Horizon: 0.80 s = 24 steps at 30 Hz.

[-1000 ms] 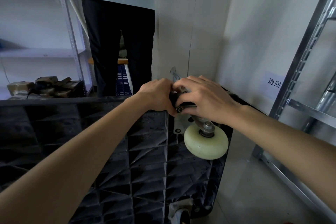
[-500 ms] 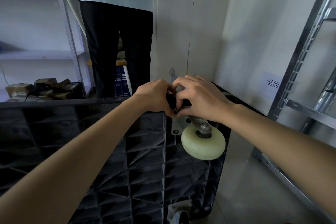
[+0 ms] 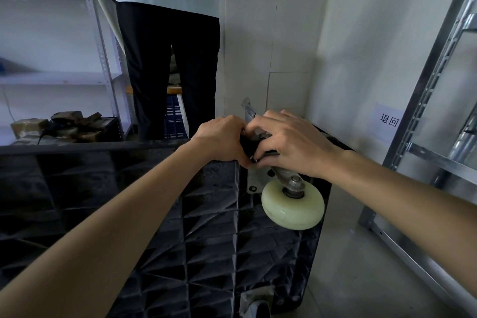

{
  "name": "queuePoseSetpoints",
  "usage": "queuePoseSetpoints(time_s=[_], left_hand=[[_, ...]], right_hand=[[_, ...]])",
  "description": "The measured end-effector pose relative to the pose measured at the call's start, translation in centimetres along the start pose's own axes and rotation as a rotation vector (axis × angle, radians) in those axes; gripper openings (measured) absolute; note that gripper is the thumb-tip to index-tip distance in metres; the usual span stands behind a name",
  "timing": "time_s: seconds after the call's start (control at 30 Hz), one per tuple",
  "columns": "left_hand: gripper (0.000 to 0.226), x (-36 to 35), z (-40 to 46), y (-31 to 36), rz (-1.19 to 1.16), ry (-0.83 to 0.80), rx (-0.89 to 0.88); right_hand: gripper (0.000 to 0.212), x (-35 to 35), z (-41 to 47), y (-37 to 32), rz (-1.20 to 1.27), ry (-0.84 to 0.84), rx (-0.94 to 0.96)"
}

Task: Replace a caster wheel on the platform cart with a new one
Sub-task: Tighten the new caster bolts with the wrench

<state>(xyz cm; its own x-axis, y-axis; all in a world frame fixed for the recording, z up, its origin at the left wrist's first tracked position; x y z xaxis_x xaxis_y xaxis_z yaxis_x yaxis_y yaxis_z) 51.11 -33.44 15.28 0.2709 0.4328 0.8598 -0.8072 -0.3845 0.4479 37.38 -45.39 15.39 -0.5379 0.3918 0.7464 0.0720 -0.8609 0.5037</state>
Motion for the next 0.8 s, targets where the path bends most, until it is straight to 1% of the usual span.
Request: queuePoseSetpoints(time_s=[0.1,0.2,0.27,0.37,0.53,0.63,0.7,0.8], left_hand=[[0.063,0.0,-0.1,0.1,-0.01,-0.006,-0.029],[0.072,0.2,-0.4,0.2,-0.015,-0.022,-0.046],[0.072,0.5,-0.6,0.5,-0.024,-0.031,-0.043],[0.071,0.9,-0.9,0.7,-0.017,-0.053,-0.05],[0.067,0.9,-0.5,0.0,-0.035,-0.096,-0.117],[0.067,1.2,0.1,-0.2,-0.03,-0.153,-0.162],[0.064,1.2,0.5,-0.4,-0.028,-0.183,-0.181],[0.059,1.2,0.7,-0.8,-0.027,-0.183,-0.185]], right_hand=[[0.014,1.3,-0.4,0.6,0.049,0.054,-0.04],[0.014,2.6,-1.3,1.3,0.138,0.142,-0.203],[0.014,3.0,-2.1,1.3,0.206,0.181,-0.317],[0.014,2.9,-3.0,0.5,0.296,0.154,-0.43],[0.016,2.7,-2.8,-1.8,0.336,0.131,-0.557],[0.015,3.5,-2.5,-3.0,0.284,0.133,-0.629],[0.014,4.0,-2.0,-3.7,0.268,0.159,-0.727],[0.014,3.7,-0.3,-5.7,0.27,0.225,-0.936]])
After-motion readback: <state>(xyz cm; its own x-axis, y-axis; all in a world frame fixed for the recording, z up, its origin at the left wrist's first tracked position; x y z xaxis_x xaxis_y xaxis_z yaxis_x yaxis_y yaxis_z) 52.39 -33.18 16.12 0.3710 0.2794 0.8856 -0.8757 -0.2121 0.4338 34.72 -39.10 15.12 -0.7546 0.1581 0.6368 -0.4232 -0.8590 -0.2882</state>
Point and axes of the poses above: each hand's wrist, its own z-axis towards the middle knuckle, its own x-axis out of the back of the hand, y = z × x, the point moved 1 cm from there along z, towards the middle knuckle, and after that the axes turned 13 degrees about -z, right-handed, at the moved point
